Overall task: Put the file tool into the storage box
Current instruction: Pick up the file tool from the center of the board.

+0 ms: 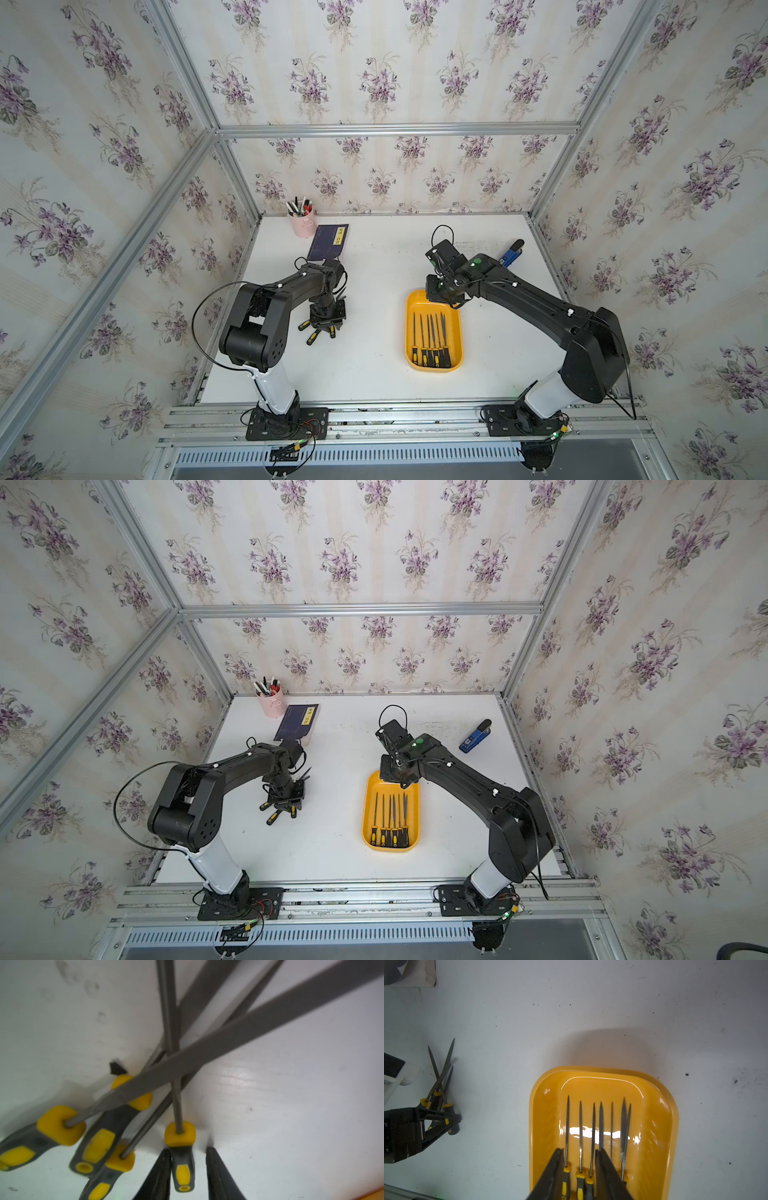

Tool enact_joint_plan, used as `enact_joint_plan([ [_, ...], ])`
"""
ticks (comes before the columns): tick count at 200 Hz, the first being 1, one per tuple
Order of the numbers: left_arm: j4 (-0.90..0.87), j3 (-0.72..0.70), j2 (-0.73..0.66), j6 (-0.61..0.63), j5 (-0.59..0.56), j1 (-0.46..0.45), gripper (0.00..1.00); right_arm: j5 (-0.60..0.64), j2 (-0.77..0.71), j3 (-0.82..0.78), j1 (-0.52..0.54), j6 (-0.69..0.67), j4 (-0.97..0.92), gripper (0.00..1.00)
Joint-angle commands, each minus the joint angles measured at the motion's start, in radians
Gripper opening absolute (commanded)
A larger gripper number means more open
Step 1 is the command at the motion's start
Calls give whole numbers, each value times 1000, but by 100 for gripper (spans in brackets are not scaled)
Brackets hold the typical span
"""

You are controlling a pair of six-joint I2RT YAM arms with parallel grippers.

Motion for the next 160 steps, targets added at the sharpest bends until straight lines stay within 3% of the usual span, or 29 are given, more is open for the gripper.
enact_joint_plan([
  [1, 20, 0, 17, 25, -25, 0, 25, 2, 5, -2, 1, 0, 9, 31],
  [16, 22, 2, 22, 49, -19, -3, 22, 3, 6, -7, 0, -1, 13, 30],
  [43, 1, 9, 14, 96, -6, -8, 8, 8, 14, -26, 1, -3, 16, 30],
  [67, -26, 27, -24, 138, 42, -20, 4, 2, 18, -39, 0, -1, 26, 30],
  [160, -173, 93, -221, 207, 264, -94, 1, -27, 7, 17, 1, 45, 59, 30],
])
